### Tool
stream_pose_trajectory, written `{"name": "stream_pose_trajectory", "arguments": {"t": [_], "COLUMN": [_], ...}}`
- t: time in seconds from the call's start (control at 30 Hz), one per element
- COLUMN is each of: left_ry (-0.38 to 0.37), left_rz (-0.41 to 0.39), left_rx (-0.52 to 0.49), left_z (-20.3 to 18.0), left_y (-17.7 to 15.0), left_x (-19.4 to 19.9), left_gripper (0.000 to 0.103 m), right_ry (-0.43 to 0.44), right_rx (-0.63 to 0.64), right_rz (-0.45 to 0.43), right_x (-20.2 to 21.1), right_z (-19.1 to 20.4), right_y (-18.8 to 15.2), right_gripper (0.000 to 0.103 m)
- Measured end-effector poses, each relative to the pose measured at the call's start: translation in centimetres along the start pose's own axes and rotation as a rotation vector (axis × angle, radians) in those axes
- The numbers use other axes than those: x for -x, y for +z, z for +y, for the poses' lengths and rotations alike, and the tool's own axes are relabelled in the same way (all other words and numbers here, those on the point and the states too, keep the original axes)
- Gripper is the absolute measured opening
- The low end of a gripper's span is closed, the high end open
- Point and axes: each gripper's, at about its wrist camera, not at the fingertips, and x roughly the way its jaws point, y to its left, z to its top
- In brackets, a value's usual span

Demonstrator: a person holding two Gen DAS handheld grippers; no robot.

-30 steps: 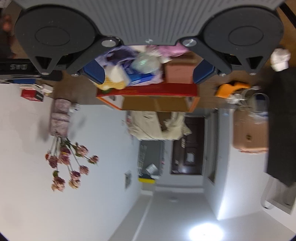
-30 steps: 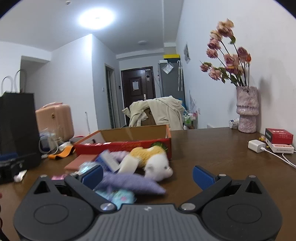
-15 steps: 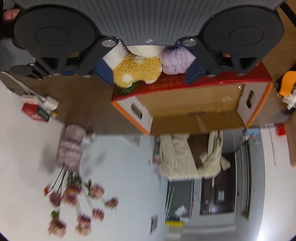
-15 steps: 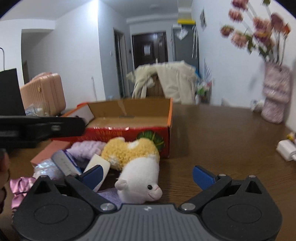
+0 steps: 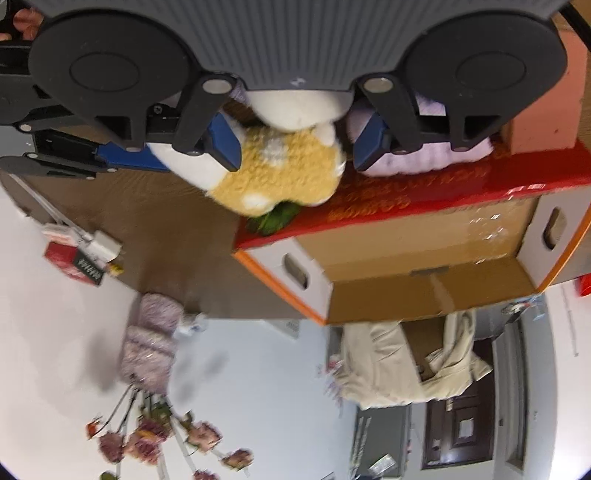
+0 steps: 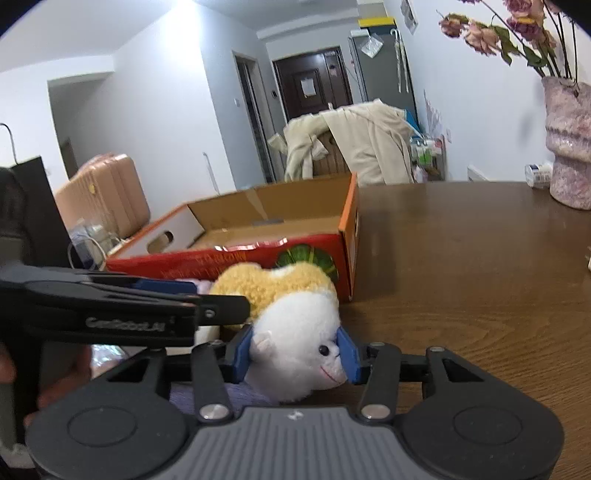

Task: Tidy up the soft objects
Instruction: 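Reach the right tool to the white-and-yellow plush toy and grasp it, then carry the plush toy into the cardboard box and open the right tool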

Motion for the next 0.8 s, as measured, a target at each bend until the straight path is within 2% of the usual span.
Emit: {"name": "stream_pose_trajectory", "arguments": {"t": [0.17, 0.37, 0.43, 0.47, 0.6, 0.8], "left_ry": [-0.077, -0.123, -0.129, -0.128, -0.105, -0.114], "left_rz": [-0.035, -0.133, -0.164, -0.176, -0.203, -0.234], "left_rx": [0.027, 0.005, 0.003, 0.001, 0.002, -0.005], "left_z": [-0.5, -0.9, -0.6, -0.4, 1.0, 4.3], "left_y": [0.2, -0.1, -0.1, -0.1, 0.8, 4.8], "left_x": [1.6, 5.3, 6.4, 6.9, 7.8, 7.4], "left_gripper": [0.069, 0.068, 0.064, 0.058, 0.046, 0.045], "right_ry": [-0.001, -0.010, -0.012, -0.008, -0.010, -0.013], "right_rx": [-0.013, 0.013, 0.027, 0.035, 0.081, 0.154], "right_rz": [-0.043, -0.114, -0.137, -0.145, -0.171, -0.199], "right_x": [2.4, 5.7, 6.7, 7.0, 6.9, 4.8], "right_z": [-0.2, 1.3, 2.1, 2.5, 4.7, 6.6], "right_y": [0.2, 1.1, 1.5, 1.7, 2.6, 6.3], "right_gripper": [0.045, 0.045, 0.045, 0.045, 0.045, 0.045]}}
